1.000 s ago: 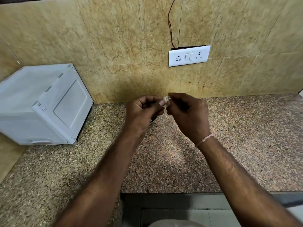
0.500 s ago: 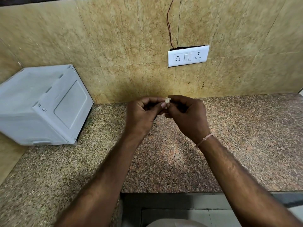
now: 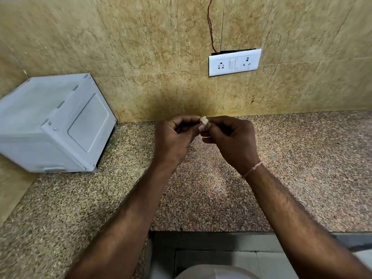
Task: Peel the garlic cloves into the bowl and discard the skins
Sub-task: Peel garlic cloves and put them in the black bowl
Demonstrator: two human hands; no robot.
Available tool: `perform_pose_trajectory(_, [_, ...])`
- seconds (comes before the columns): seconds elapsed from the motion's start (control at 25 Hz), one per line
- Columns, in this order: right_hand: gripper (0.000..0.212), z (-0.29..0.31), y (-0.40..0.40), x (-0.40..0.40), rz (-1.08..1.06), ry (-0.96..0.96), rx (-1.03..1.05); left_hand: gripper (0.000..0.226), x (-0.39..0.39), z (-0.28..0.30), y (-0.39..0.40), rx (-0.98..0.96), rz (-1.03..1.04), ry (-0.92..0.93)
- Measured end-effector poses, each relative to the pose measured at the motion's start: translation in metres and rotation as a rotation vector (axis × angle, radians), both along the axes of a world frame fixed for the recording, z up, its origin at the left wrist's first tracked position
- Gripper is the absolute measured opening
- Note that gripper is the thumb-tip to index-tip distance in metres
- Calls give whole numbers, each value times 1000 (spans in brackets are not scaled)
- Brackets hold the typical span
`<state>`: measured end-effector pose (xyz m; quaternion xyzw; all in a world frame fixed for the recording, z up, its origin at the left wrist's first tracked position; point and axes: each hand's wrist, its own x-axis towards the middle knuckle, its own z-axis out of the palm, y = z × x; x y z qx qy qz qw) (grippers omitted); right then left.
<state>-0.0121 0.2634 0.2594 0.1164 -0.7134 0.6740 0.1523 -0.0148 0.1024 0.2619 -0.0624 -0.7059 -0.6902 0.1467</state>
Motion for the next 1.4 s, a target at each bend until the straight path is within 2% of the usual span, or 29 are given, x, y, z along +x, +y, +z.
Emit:
perform_pose_trajectory(0.28, [10, -5, 9, -10, -40, -3, 127, 24, 2, -4, -1, -65, -16, 27])
perform_pose_trajectory(0.44, [20, -12, 5, -10, -55, -25, 45, 24, 0, -5, 4, -117, 32, 51])
perform_pose_trajectory(0.56, [29, -17, 3, -10, -71, 21, 93, 25, 0, -8, 4, -126, 44, 35])
perform_pose_trajectory(0.88, [22, -25, -3, -10, -116, 129, 160, 26, 0, -12, 8, -124, 115, -43])
perform_pose_trajectory(1.12, [24, -31, -9, -12, -144, 153, 186, 28, 4, -17, 14, -208, 231, 18])
perform_pose_trajectory(1.4, [24, -35, -8, -11, -140, 225, 242, 28, 3, -22, 11, -229, 201, 21])
